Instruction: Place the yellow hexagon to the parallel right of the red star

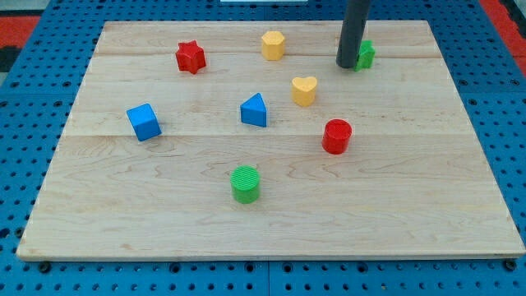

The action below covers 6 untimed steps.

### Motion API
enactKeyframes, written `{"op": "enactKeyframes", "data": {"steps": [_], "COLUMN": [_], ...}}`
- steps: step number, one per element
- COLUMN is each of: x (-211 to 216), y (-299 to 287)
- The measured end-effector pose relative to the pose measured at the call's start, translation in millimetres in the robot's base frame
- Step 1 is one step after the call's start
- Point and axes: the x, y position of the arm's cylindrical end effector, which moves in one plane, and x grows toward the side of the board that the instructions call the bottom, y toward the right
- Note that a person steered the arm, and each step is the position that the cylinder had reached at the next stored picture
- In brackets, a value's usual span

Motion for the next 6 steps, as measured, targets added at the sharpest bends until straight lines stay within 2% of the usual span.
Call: {"op": "enactKeyframes", "data": {"steps": [1, 2, 3, 5, 6], "x": [-22.1, -25.4, -52.6, -55.1, -54.6], "y": [15.8, 19.5, -34.4, -139.4, -161.2]}}
